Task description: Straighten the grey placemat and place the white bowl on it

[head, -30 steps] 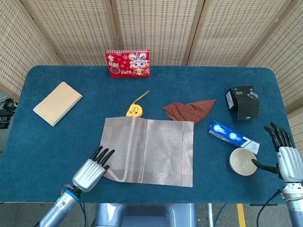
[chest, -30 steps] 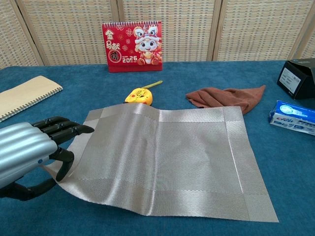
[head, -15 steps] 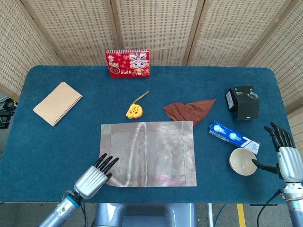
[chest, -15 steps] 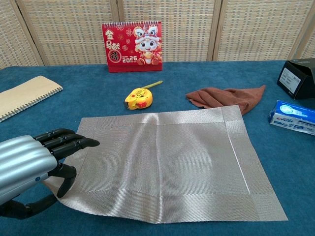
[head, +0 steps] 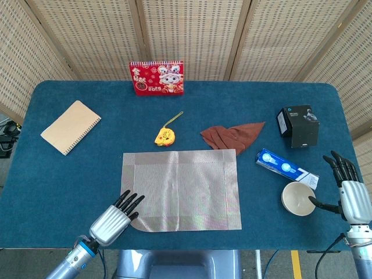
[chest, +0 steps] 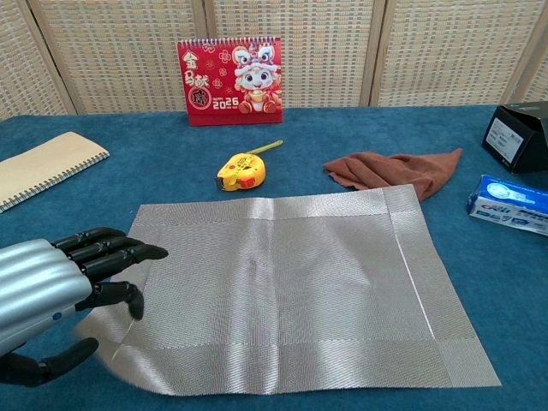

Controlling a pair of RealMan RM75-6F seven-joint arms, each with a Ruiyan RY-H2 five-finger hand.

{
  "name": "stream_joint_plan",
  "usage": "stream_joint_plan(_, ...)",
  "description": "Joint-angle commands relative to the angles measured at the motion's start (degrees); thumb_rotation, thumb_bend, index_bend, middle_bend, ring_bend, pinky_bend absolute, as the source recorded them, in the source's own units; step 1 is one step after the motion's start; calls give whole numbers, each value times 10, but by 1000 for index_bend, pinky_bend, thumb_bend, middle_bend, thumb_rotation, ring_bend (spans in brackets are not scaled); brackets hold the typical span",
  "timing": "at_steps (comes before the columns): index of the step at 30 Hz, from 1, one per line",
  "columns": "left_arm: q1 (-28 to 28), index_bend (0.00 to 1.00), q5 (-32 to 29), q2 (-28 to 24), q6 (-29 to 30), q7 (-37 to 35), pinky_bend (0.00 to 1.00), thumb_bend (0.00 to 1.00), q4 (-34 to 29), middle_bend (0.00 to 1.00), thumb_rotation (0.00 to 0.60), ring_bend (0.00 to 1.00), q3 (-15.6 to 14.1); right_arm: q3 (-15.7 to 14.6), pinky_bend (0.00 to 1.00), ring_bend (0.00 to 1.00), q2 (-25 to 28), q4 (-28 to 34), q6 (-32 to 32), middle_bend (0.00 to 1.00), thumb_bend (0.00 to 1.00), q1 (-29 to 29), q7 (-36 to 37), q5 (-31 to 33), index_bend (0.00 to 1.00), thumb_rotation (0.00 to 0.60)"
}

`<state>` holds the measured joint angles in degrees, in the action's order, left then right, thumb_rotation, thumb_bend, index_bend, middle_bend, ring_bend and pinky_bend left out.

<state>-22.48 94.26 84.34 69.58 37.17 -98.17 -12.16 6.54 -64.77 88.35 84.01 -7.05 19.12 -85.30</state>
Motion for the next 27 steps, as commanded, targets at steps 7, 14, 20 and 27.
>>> stream_joint_plan(7, 12, 11, 24, -24, 27, -49, 0, 247, 6, 0, 600, 0, 4, -2, 0, 0, -3, -1, -3, 0, 150, -1, -8, 0, 134, 600)
stream_joint_plan(14, 41, 24, 35, -42, 87, -105, 0, 248, 1, 0, 600, 0, 17, -3, 0, 0, -5, -4, -5, 0, 151, -2, -18, 0, 140, 600)
stream_joint_plan(20, 72, 36, 28, -51, 153, -146, 0, 248, 8, 0, 600, 0, 44, -4, 0, 0, -9, -8, -13, 0, 152, -4, -57, 9, 265, 600)
stream_joint_plan(27, 95, 49, 8, -76, 187, -194, 0, 247, 21, 0, 600, 0, 60, 4, 0, 0, -12, -8, -37, 0, 151, -5, -106, 57, 289, 600)
